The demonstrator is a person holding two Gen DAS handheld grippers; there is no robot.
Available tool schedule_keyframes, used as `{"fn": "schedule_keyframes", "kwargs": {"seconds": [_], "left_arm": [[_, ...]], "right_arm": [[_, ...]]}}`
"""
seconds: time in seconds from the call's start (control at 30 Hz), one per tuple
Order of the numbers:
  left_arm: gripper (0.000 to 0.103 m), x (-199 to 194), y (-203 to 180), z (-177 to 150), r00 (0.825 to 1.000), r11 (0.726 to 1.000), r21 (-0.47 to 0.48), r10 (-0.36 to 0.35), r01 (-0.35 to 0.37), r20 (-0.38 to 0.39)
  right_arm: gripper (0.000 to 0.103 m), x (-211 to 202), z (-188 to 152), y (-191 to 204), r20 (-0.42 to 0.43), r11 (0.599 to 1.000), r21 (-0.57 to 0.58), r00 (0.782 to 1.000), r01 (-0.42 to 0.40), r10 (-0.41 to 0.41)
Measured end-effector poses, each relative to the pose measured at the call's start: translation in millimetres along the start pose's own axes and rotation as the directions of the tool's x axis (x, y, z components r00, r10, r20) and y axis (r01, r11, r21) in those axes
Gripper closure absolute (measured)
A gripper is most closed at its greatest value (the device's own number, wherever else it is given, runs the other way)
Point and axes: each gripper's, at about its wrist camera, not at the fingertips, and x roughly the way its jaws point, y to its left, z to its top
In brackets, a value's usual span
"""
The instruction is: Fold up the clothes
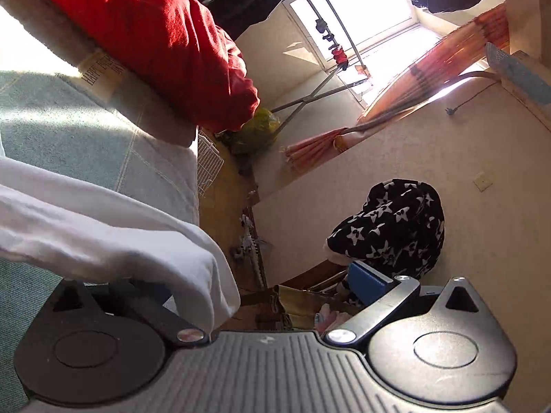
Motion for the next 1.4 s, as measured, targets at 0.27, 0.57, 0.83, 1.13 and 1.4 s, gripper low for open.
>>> {"fn": "schedule_keyframes", "kwargs": {"seconds": [0.27,0.57,0.83,1.13,1.4], "left_arm": [[0.026,10.7,-4.3,4.2,0.999,1.000,0.010,0.028,-0.027,-0.021],[0.025,21.8,-2.4,8.7,0.997,0.998,-0.014,0.054,-0.055,-0.046],[0.020,29.2,-10.0,10.4,0.994,0.996,0.027,0.086,-0.085,-0.064],[0.020,38.8,-7.0,13.3,0.993,0.996,0.020,0.091,-0.090,-0.073],[0.020,38.9,-5.7,10.8,0.995,0.996,0.021,0.082,-0.081,-0.063]], "right_arm": [[0.000,31.9,-63.4,15.4,-0.054,0.945,0.189,0.958,-0.266,0.280],[0.000,55.6,-52.4,14.5,0.026,0.883,0.322,0.936,-0.341,0.352],[0.000,31.6,-40.8,7.9,0.145,0.798,0.337,0.865,-0.500,0.481],[0.000,67.7,-6.6,32.8,0.068,0.942,0.243,0.972,-0.233,0.223],[0.000,92.1,-70.5,-69.5,-0.047,0.862,0.502,0.993,-0.072,0.111]]}}
